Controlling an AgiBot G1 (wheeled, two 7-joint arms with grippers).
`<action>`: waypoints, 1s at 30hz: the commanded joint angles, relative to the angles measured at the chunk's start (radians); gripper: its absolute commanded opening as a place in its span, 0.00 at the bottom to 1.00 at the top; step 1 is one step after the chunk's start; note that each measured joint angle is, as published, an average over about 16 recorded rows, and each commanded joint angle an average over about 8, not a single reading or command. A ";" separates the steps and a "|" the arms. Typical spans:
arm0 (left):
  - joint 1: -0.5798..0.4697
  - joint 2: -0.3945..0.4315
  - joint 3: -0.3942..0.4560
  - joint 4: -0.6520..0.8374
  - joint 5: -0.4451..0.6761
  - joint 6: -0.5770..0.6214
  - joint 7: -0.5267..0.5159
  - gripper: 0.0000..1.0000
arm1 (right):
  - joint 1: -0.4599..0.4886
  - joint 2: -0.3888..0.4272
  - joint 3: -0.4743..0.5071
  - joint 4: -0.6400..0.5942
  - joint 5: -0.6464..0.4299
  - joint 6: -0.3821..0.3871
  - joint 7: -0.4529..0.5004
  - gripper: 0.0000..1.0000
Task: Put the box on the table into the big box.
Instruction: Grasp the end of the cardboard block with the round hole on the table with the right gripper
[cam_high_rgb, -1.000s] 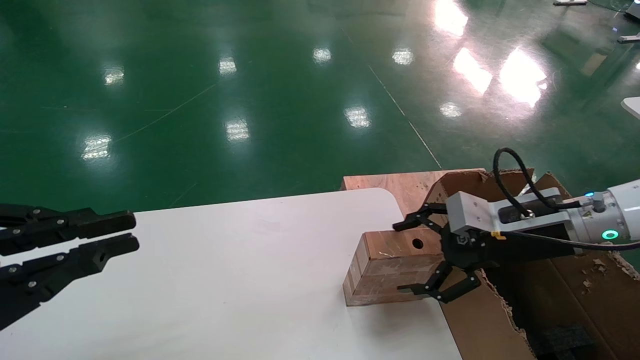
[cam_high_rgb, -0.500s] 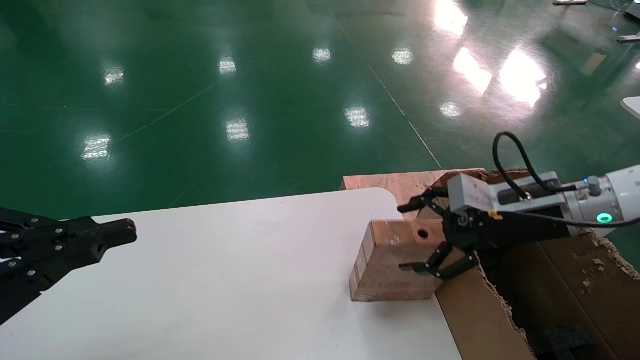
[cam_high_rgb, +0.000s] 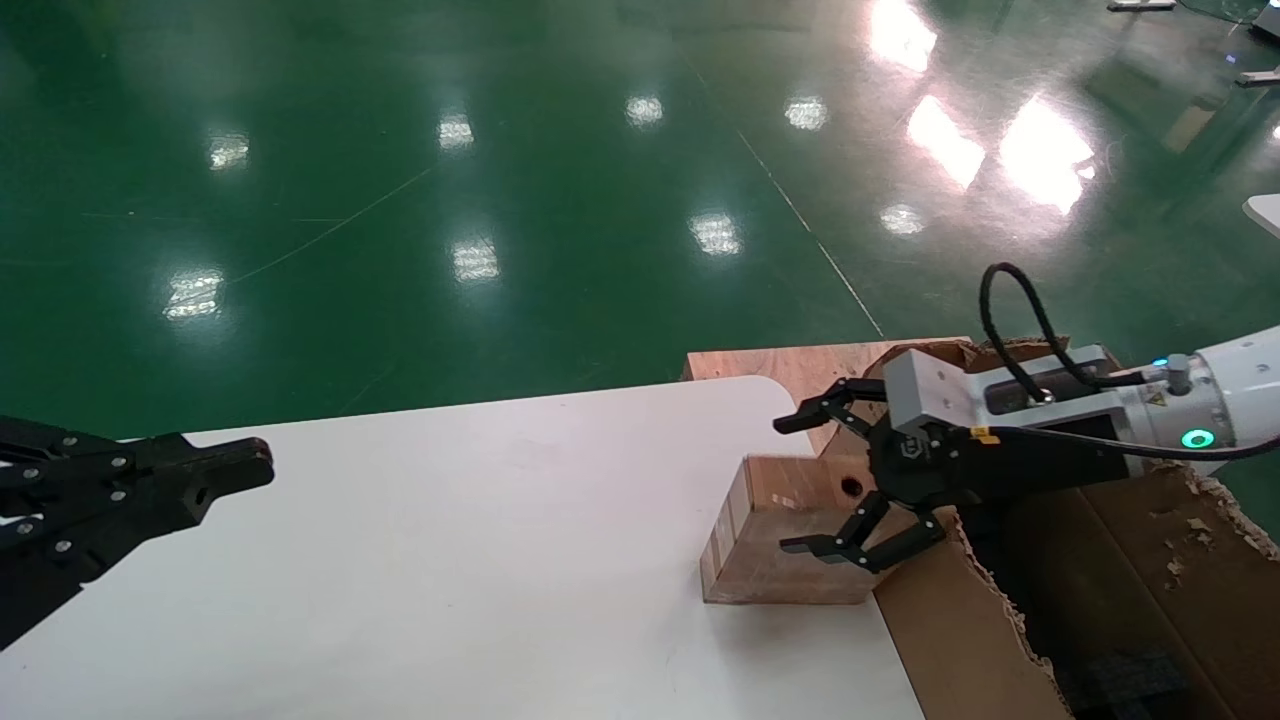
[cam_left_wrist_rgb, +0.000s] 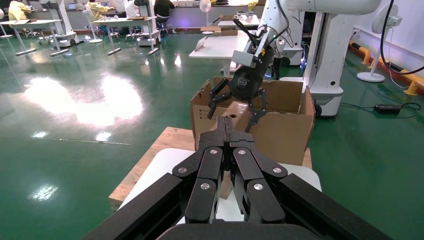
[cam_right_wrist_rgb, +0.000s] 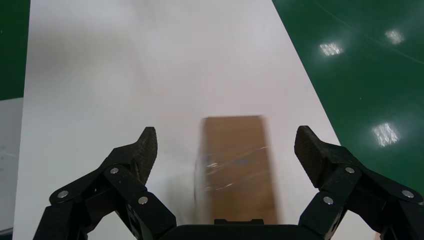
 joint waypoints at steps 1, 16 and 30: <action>0.000 0.000 0.000 0.000 0.000 0.000 0.000 0.00 | 0.005 0.009 -0.016 0.002 0.010 0.001 -0.002 1.00; 0.000 0.000 0.000 0.000 0.000 0.000 0.000 0.00 | 0.062 -0.014 -0.098 -0.123 0.012 0.005 -0.068 1.00; 0.000 0.000 0.000 0.000 0.000 0.000 0.000 0.00 | 0.080 -0.021 -0.161 -0.184 0.044 0.002 -0.103 1.00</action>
